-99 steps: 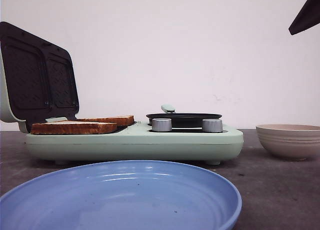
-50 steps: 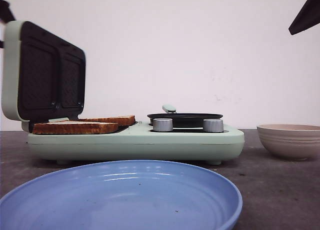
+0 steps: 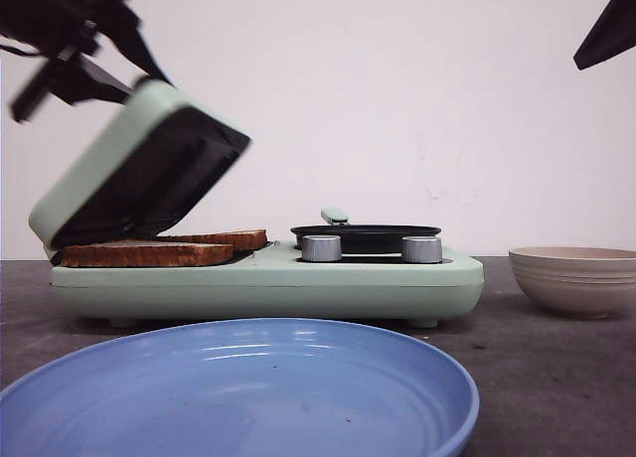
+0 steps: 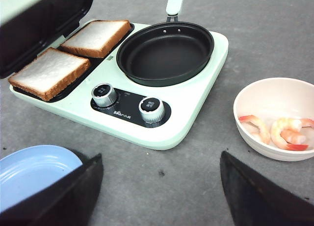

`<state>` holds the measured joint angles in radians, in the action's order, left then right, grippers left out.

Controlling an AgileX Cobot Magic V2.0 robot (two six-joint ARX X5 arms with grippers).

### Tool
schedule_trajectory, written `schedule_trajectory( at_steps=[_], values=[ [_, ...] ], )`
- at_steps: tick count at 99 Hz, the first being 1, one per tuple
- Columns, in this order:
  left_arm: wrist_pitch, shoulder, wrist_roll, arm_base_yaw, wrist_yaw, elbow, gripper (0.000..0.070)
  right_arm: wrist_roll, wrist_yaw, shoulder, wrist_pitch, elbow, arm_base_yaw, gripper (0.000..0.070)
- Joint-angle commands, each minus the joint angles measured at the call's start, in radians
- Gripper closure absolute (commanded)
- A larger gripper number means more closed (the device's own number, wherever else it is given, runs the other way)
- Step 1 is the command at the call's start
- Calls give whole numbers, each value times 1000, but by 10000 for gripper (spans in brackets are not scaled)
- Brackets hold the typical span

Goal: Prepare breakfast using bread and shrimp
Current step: 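Grasp the lid handle with the left gripper and swing it down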

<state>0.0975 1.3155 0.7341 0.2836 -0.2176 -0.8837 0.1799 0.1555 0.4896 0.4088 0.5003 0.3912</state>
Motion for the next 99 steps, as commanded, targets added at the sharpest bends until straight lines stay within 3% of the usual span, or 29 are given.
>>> schedule_trajectory(
  at_steps=[1, 56, 66, 83, 99],
  values=[
    [-59, 61, -61, 6, 59, 12, 696, -4, 2, 5, -1, 9, 4, 249],
    [-44, 200, -129, 116, 121, 11, 690, -5, 2, 5, 27, 9, 4, 249],
    [-32, 200, -129, 116, 121, 11, 604, -5, 2, 5, 27, 9, 4, 249],
    [-5, 200, -129, 116, 98, 11, 340, -4, 2, 5, 27, 9, 4, 248],
    [8, 185, -148, 116, 64, 5, 333, -5, 2, 5, 27, 9, 4, 249]
  ],
)
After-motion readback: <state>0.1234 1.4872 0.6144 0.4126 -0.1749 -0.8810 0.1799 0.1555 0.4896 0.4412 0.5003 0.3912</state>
